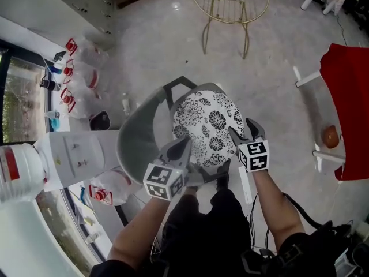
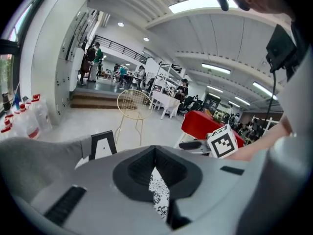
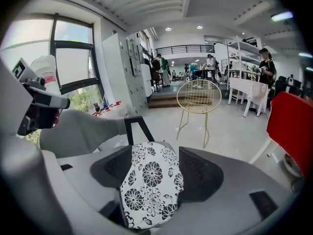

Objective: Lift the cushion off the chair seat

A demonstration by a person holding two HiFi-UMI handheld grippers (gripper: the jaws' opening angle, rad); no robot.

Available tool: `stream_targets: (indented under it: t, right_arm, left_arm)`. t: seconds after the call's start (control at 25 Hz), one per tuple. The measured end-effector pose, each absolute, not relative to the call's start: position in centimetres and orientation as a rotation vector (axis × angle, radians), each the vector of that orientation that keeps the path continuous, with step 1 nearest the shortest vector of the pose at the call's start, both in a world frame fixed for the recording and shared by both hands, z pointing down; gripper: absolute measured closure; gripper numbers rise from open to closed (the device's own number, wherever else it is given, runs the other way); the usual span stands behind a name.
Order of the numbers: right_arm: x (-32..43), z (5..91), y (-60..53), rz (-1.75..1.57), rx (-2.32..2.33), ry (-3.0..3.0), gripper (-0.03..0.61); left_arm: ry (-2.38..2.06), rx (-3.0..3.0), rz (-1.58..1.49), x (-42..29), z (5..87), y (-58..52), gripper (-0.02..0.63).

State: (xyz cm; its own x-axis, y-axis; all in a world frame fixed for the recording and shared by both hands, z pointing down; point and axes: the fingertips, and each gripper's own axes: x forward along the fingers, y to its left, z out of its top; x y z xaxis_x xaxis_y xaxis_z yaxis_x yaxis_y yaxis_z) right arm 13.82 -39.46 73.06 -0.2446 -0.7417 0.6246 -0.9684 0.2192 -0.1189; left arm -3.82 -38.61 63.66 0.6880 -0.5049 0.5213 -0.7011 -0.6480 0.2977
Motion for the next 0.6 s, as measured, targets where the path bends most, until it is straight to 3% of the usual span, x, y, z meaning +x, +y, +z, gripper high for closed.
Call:
stream_targets:
  t: [0.6]
  right_arm:
    - [15.7,86.5,-37.8,0.893,1.49,-1.866,0.231]
  left_arm:
    - [-0.883,2.328,0.665,-2.4,72.3,-39.0,0.607]
